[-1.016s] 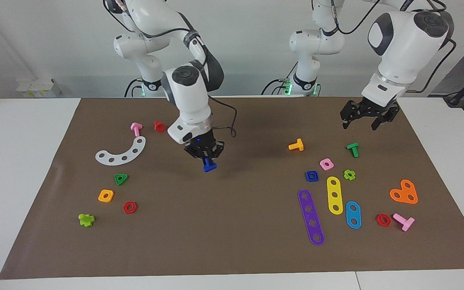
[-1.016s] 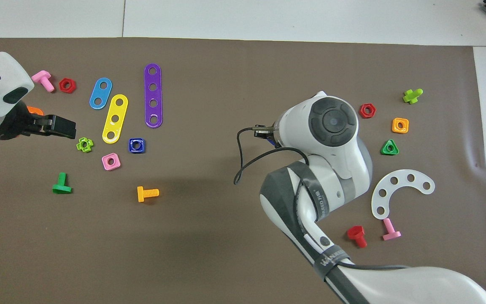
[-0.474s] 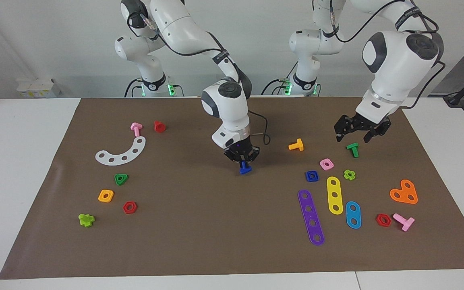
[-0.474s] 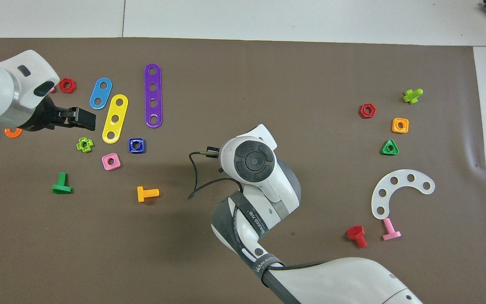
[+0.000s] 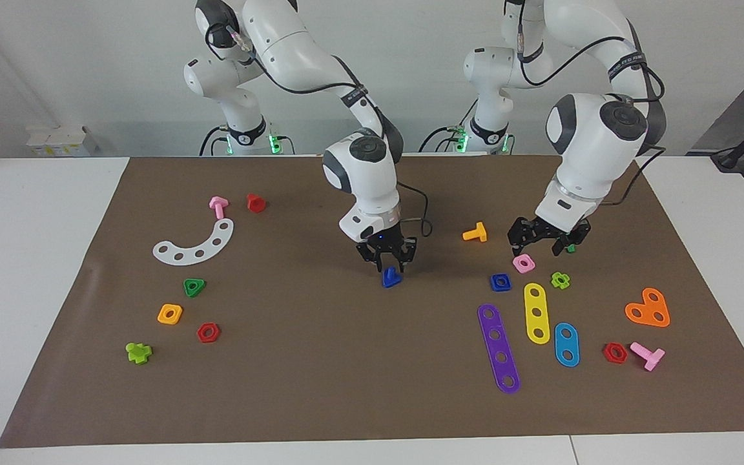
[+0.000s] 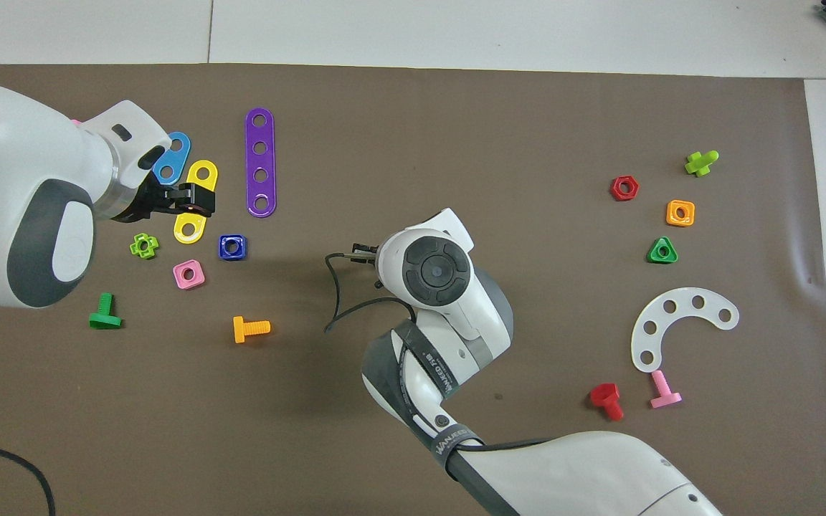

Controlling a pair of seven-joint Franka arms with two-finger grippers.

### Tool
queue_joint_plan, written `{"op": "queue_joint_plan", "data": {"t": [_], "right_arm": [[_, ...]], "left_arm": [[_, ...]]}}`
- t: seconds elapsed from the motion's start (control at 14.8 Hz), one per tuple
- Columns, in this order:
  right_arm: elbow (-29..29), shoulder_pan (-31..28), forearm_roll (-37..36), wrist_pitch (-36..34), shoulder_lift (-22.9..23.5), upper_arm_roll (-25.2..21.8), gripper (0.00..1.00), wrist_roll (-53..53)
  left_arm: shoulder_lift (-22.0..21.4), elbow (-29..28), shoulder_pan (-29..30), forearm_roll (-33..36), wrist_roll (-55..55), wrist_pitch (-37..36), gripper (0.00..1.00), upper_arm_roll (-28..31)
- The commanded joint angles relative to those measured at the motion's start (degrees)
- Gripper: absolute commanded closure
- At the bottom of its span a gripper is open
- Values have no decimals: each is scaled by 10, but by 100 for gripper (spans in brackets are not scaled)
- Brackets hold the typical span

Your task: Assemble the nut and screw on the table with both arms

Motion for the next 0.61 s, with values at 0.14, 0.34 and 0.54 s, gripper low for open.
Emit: {"op": "queue_joint_plan", "data": {"t": [0.14, 0.34, 0.54], "right_arm": [[-1, -68, 0, -95, -104, -3, 0, 3], [1, -127, -3, -153, -160, -3, 0, -34], [1, -203, -3, -233, -220, -2, 0, -142]], "left_arm": [[15, -61, -20, -7, -16, 98, 10, 8], [45, -71, -23, -4, -17, 137, 14, 9], [72, -74, -33, -1, -19, 155, 18, 9]]}}
